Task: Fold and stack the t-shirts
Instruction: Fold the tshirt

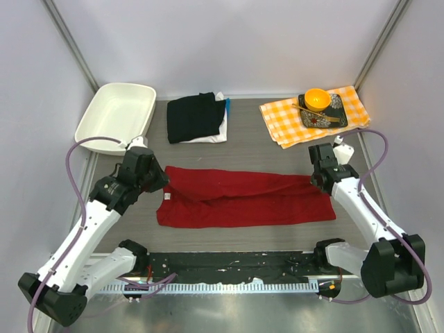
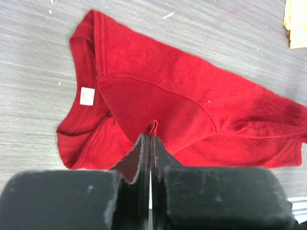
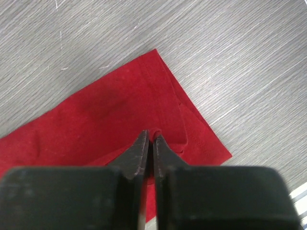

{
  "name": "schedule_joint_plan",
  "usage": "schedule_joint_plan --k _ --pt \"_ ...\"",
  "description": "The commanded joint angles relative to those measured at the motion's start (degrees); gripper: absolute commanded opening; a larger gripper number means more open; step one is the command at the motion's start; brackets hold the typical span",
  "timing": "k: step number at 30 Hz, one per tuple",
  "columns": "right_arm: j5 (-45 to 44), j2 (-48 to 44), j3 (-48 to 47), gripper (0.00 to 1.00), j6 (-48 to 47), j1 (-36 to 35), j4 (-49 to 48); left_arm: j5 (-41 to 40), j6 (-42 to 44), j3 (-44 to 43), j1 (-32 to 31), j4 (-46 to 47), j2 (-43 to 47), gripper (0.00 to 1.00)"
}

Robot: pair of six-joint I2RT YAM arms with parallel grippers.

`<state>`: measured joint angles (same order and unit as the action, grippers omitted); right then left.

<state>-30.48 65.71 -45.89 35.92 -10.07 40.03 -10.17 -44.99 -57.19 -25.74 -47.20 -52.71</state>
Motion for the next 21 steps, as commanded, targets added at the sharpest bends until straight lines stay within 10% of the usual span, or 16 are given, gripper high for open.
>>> schedule_joint_plan --k 1,5,7,8,21 --pt "0.9 -5.6 1.1 0.25 3.1 -2.0 2.5 2.5 -2.9 3.6 0.2 -1.1 5.8 0.17" --pt "1.0 -11.0 -0.4 0.64 5.6 -4.1 4.4 4.0 -5.8 9.2 0.2 -1.5 14.2 0.47" --pt "1.5 -11.3 -2.4 0.75 5.6 -4.4 5.0 5.5 -6.4 9.5 0.2 -3.0 18.0 0.94" --pt "1.5 -11.1 -3.1 0.78 5.6 -5.0 5.2 6.0 -6.2 9.4 0.2 -3.1 18.9 0.98" --pt "14.4 3.9 -5.2 0.81 1.5 -6.7 -15.3 13.9 -1.3 6.4 0.2 15.6 -0.3 1.00"
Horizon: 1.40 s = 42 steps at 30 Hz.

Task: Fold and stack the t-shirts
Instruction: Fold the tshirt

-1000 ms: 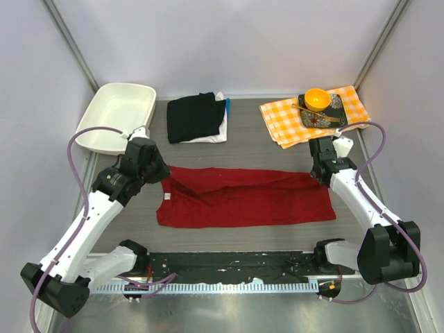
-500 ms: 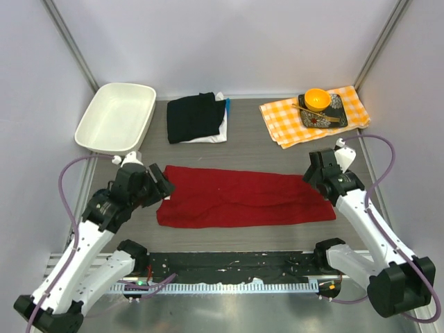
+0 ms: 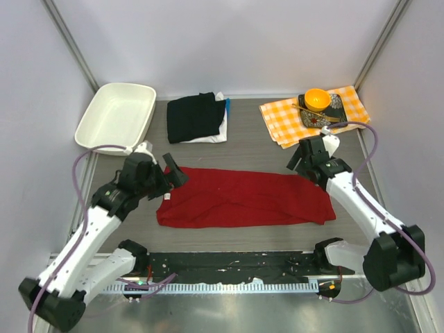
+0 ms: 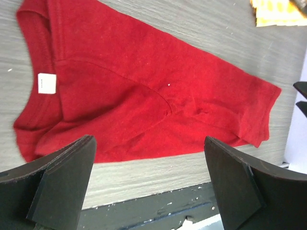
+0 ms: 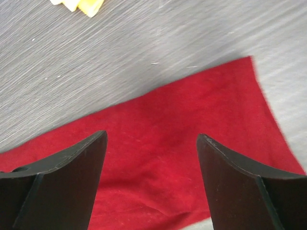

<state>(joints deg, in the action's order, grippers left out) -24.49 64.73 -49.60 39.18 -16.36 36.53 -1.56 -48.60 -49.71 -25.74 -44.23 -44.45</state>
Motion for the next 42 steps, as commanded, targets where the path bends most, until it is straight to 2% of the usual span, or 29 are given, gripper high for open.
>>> schedule_joint_plan --k 1,6,11,16,19,24,27,30,32,36,42 --pt "9.9 7.1 -1.7 0.81 -2.1 -0.4 -12.9 5.4 2.3 -1.2 0.2 14.1 -10.2 1.00" --pt "14.8 13.0 -2.6 0.80 -3.9 -0.7 -19.0 7.6 2.3 -2.0 0.1 21.3 -22.6 0.98" --pt "16.2 16.7 -4.1 0.79 -5.1 -1.7 -20.4 5.9 1.5 -0.6 0.0 25.1 -29.5 0.97" --pt "23.7 21.2 -8.3 0.79 -6.1 -6.1 -25.4 2.1 0.6 0.3 0.0 25.7 -33.0 0.96" --pt "29.8 27.1 -14.5 0.79 -6.6 -12.4 -26.0 -5.5 -1.0 0.8 0.0 22.6 -29.8 0.96" --pt "37.9 38.5 -24.6 0.79 -6.0 -19.7 -29.5 -13.9 -5.1 4.4 0.0 18.3 -15.3 0.96" --pt "41.6 46.1 -33.2 0.79 -4.9 -21.6 -30.2 -15.5 -4.3 3.5 0.1 13.7 -11.1 0.96" --pt "47.8 53.2 -38.9 0.79 -2.1 -22.7 -31.4 -16.0 -4.3 3.3 0.1 9.9 -8.2 0.96" --pt "48.7 56.2 -41.0 0.79 -1.7 -24.7 -31.4 -17.3 -4.4 3.8 0.1 8.4 -6.6 0.96" --pt "50.8 58.4 -43.8 0.79 -1.1 -27.7 -30.8 -20.8 -4.0 3.7 0.1 6.4 -4.1 0.96" --pt "51.6 57.8 -42.3 0.79 -0.9 -31.0 -31.9 -21.4 -4.0 3.7 0.1 5.6 -2.4 0.97"
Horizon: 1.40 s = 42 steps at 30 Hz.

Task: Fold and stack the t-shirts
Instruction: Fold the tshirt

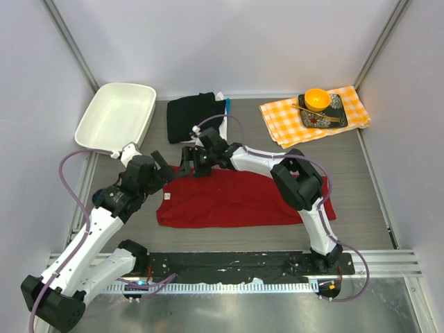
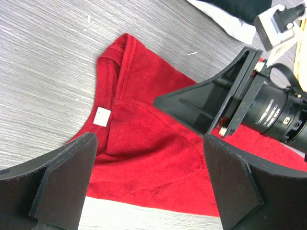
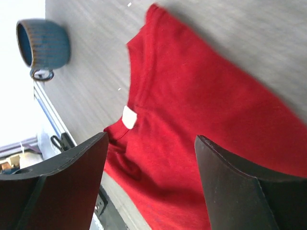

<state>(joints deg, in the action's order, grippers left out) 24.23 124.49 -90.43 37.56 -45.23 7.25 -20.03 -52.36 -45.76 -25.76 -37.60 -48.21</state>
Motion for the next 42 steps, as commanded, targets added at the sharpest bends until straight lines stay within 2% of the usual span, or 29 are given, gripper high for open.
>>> schedule_joint_plan --k 1,6,13,21,26,32,37,42 --pt "3.2 -2.4 -0.9 0.79 0.8 -2.4 -2.8 -3.2 -0.1 -0.1 0.1 -1.1 1.4 0.97" --pt "2.8 -2.6 -1.2 0.79 0.8 -4.1 -2.2 -3.2 0.0 0.1 0.1 -1.0 1.6 0.97" --pt "-1.6 2.2 -6.1 0.79 0.4 -4.1 0.0 -3.6 0.6 -0.4 0.1 -1.5 2.1 0.97" --pt "-12.7 12.2 -14.7 0.79 0.2 -2.1 8.0 -5.0 1.6 -1.2 0.1 -2.6 3.6 0.98" --pt "-18.0 14.2 -14.9 0.79 1.5 0.5 11.0 -5.8 2.8 -1.8 0.2 -2.8 3.5 0.99" --pt "-28.5 12.7 -11.7 0.78 5.5 8.1 14.2 -6.0 3.7 -1.9 0.2 -2.2 1.9 0.99" --pt "-33.2 9.0 -4.8 0.78 8.1 17.0 14.3 -6.4 3.9 -1.7 0.2 -1.3 1.2 0.99" --pt "-37.0 5.4 -0.1 0.78 8.6 22.9 15.3 -6.2 4.5 -2.5 0.2 -0.5 -0.4 1.00"
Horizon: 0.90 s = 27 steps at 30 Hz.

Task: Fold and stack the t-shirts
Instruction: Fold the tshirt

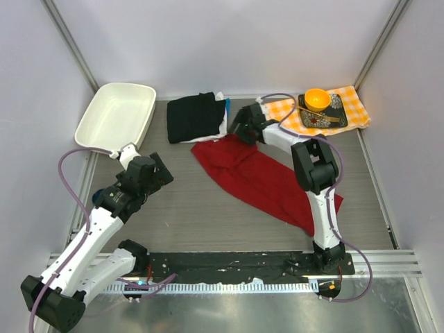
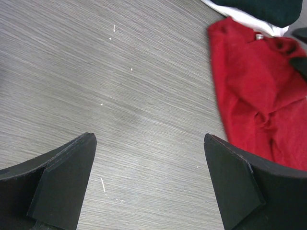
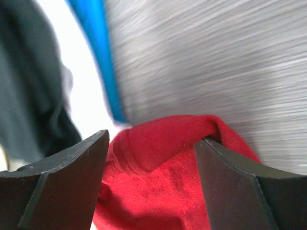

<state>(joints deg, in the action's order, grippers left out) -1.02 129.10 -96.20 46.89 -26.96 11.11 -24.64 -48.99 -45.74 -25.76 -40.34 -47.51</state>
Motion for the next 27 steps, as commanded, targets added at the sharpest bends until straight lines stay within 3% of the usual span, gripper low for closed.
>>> schedule_joint_plan --k 1,6,10,20,27 --pt "-12.5 0.4 6.3 0.78 -0.8 5.4 11.8 -1.5 1.2 -2.6 0.2 2.4 -1.2 1.00" --pt "-15.0 -0.5 7.3 0.78 -1.0 8.8 11.8 -1.0 1.3 -2.7 0.2 3.9 -2.2 1.00" --pt "-17.4 2.5 2.1 0.79 0.3 9.4 13.6 -0.6 1.6 -3.3 0.3 4.1 -3.5 1.00" --pt "-15.6 19.7 -29.7 0.79 2.3 12.1 24.7 1.8 2.9 -5.3 0.3 5.9 -9.2 1.00" --pt "-7.9 20.9 -39.6 0.85 -1.2 12.7 22.2 4.2 1.7 -4.4 0.4 10.9 -12.4 1.00"
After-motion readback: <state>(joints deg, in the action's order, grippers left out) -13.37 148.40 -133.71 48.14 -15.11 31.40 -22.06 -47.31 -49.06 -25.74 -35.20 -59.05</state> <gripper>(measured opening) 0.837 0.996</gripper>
